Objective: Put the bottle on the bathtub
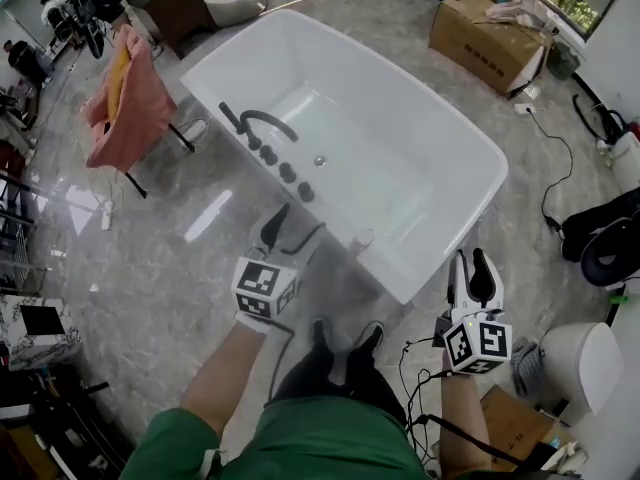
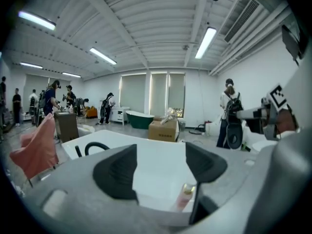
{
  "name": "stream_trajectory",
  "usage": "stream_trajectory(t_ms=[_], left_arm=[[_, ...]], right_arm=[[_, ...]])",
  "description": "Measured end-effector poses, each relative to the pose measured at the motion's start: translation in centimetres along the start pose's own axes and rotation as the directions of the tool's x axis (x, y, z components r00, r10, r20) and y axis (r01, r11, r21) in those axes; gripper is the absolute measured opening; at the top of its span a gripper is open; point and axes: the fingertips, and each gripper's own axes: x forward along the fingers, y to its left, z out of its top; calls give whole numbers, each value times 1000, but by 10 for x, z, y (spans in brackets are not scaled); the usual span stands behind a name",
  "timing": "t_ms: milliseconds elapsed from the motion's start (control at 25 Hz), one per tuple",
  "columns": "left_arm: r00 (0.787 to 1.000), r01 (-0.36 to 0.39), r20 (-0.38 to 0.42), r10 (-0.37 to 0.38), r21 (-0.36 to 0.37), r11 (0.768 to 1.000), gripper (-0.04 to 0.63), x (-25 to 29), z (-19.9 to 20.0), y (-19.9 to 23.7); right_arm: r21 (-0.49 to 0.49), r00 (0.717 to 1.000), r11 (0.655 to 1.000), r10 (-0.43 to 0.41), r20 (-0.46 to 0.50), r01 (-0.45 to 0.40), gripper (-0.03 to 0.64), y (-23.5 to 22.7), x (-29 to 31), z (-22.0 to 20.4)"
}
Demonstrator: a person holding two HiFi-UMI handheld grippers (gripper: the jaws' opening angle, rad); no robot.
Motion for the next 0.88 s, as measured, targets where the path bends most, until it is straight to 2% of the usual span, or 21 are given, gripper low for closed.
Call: stream_trajectory(t_ms=[160, 280, 640, 880], left_arm=[[997, -9, 71, 10, -9, 1000, 308, -23, 49, 1], [993, -16, 120, 18, -15, 1000, 258, -42, 75, -2], [978, 1, 210, -4, 15, 1000, 233, -78, 131, -31], [968, 18, 248, -23, 21, 1000, 219, -97, 153, -48]], right_arm=[[-18, 999, 1000, 1, 53, 0, 137, 11, -11, 34], [-34, 994, 999, 1, 107, 2, 137, 19, -25, 61], [-92, 979, 996, 23, 204, -4, 137, 36, -55, 118], [-107, 967, 994, 46, 251, -20, 137, 44, -73, 144]])
